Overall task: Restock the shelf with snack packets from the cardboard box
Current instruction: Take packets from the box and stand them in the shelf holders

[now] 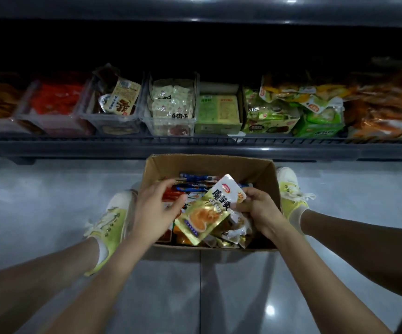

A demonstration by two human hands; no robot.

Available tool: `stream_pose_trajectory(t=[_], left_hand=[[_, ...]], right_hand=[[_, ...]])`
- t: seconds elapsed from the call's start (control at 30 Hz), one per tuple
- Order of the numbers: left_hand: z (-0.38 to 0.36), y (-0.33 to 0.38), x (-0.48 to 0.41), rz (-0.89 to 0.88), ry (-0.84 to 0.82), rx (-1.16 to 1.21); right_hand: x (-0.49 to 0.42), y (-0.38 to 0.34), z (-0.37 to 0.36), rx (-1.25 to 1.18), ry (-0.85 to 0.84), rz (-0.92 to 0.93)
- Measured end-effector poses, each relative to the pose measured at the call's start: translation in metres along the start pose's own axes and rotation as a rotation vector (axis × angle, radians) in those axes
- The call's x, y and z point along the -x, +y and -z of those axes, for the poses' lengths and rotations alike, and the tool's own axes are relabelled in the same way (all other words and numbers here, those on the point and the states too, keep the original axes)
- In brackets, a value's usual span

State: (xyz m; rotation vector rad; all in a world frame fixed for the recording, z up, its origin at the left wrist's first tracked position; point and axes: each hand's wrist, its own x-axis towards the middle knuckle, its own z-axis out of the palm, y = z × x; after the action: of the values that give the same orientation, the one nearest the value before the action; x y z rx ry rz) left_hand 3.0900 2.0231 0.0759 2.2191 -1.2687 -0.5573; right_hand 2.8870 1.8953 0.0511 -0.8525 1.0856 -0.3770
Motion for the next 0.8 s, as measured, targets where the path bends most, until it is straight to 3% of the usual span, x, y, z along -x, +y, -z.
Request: stream_pose_trajectory(t=[0.07, 0.13, 0.2, 0.27, 0.5, 0.6, 0.8], left_hand=[[0.007, 0.02, -0.001, 0.015, -0.138, 0.094], [0.013, 0.032, -0.001, 0.162, -0.339, 0.367], [0.016, 0.032, 0.0, 0.316, -0.519, 0.695], [0.018, 0.029, 0.005, 0.324, -0.602, 0.784], [0.013, 0.006, 0.007, 0.246, -0.468, 0.543], [0.014, -0.006, 0.0, 0.3, -0.277, 0.476], [0.007, -0.026, -0.006, 0.419, -0.114, 0.504]], right_hand=[[0.009, -0.015, -0.007, 0.016, -0.151, -0.013], [0.014, -0.025, -0.014, 0.0, -0.251, -0.014], [0.015, -0.03, -0.021, -0.015, -0.29, -0.017], [0.012, -0.029, -0.027, -0.026, -0.278, 0.002], [-0.008, -0.013, -0.027, -0.139, -0.178, 0.014], [-0.02, 0.002, -0.01, -0.122, -0.016, 0.008], [-0.04, 0.061, 0.019, -0.053, 0.17, -0.184]])
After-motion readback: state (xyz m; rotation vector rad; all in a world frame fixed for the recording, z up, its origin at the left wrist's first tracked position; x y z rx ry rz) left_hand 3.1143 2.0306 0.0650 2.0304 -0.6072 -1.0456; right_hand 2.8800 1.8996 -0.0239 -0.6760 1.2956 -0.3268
